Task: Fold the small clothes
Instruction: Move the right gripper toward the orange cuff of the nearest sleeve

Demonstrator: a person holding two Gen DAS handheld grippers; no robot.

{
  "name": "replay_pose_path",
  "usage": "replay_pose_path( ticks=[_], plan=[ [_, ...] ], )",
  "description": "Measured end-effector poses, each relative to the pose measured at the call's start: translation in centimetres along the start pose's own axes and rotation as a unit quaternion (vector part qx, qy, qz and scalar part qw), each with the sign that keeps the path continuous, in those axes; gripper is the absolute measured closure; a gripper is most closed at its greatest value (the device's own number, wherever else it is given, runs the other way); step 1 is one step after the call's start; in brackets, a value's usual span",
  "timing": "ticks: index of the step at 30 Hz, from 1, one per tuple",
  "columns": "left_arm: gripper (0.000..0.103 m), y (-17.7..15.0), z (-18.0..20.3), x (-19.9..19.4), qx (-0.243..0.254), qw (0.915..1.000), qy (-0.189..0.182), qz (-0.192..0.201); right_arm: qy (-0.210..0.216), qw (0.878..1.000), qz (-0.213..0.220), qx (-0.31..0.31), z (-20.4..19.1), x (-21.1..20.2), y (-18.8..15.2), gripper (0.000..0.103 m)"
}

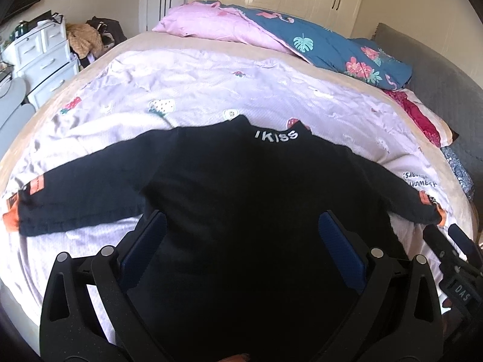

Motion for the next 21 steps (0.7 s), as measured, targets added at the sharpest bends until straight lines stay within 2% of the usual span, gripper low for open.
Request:
replay_pose_path(
  ticks=[3,6,13,15,21],
  plan=[
    [0.008,0.9,0.3,0.2,-0.004,0.9999,-0.010,-0.002,-0.002,1.000,0.014,0.003,0.2,-0.3,1.5,0.004],
    [0.008,1.4,0.6,0.8,0.003,0.9999,-0.006,-0.010,-0.005,1.000,0.024,0.005,0.4,-0.3,2.9,0.004],
    [0.008,3.1,2.1,1.6,0.022,0.9997,-0.003,-0.004,-0.014,0.999,0.031,0.019,1.5,0.4,5.5,0.004],
    [0.008,3.3,2.3,2.1,0.011,0.9996,-0.019,-0.017,-0.014,0.999,0.034,0.032,2.0,0.8,6.2,0.004],
    [0.008,4.6,4.6,3.3,0.026,0.9991,-0.028,-0.016,-0.017,0.995,0.036,0.090,4.1,2.6,8.4,0.004]
  ],
)
Point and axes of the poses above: each gripper's, at about its wrist camera, not at the fingertips, and x roughly the way its jaws point, z to its right, y to its top, the point moved 7 cm from there along x, roughly the way its jaws point, and after that the axes turned 12 degrees about y, right-handed, at the moved point
